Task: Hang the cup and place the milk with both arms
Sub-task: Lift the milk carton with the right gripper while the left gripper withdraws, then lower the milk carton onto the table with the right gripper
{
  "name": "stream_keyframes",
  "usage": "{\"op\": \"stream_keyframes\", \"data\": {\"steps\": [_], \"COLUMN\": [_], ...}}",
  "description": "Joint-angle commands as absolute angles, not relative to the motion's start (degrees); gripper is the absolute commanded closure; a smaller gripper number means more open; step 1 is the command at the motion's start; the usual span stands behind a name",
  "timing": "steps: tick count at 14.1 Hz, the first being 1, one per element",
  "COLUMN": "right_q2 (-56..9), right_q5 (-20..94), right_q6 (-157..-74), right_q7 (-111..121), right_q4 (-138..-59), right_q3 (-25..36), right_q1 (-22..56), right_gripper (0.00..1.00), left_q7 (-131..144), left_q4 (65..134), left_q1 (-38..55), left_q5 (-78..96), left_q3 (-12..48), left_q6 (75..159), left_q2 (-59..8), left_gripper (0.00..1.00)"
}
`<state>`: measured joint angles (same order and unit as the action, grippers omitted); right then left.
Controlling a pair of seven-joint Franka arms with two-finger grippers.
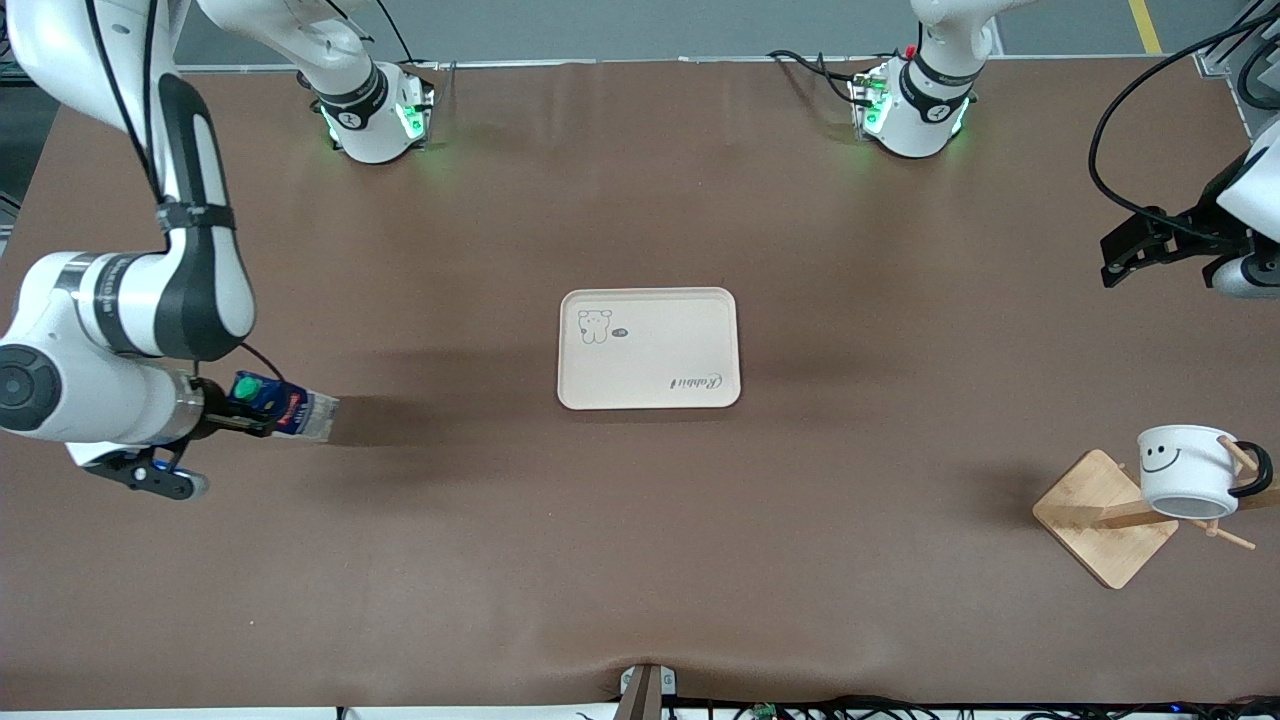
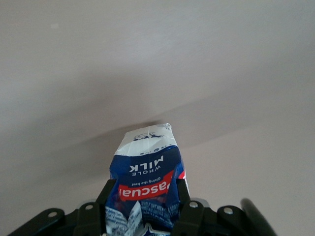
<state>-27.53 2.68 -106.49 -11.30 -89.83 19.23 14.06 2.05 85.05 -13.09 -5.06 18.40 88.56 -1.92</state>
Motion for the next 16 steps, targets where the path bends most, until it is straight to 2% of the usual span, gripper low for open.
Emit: {"op": "stream_keyframes", "data": {"steps": [1, 5, 14, 15, 16], "right_q2": [-25.49, -25.14, -24.78, -24.79, -24.87], "right_q5": [3.60, 4.30, 6.68, 6.85, 6.86], "right_q6": [-110.39, -110.30, -113.91, -113.73, -113.73], "right_q7": [-7.13, -4.23, -1.76, -1.76, -1.76], "right_q4": [-95.00, -96.50, -101.07, -101.07, -100.99], "right_q3": [21.27, 22.15, 22.67, 22.76, 22.76], "right_q1": [14.33, 13.28, 13.09, 13.10, 13.10], "right_gripper": [1.00, 1.00, 1.00, 0.96, 0.78], "left_q7": [2.81, 2.64, 2.90, 2.99, 3.16], "left_q4": [86.66, 86.66, 86.84, 86.84, 86.75], "left_q1": [-5.81, -0.18, -0.70, -0.70, -0.70], "left_q5": [-4.92, -3.44, -2.46, -2.46, -2.46], "left_q3": [11.96, 5.46, 5.71, 5.71, 5.71], "left_q6": [87.45, 86.22, 85.78, 85.26, 85.08], "left_q2": [0.96, 1.58, 2.11, 2.11, 2.11], "left_gripper": [0.00, 0.00, 0.00, 0.00, 0.00]}}
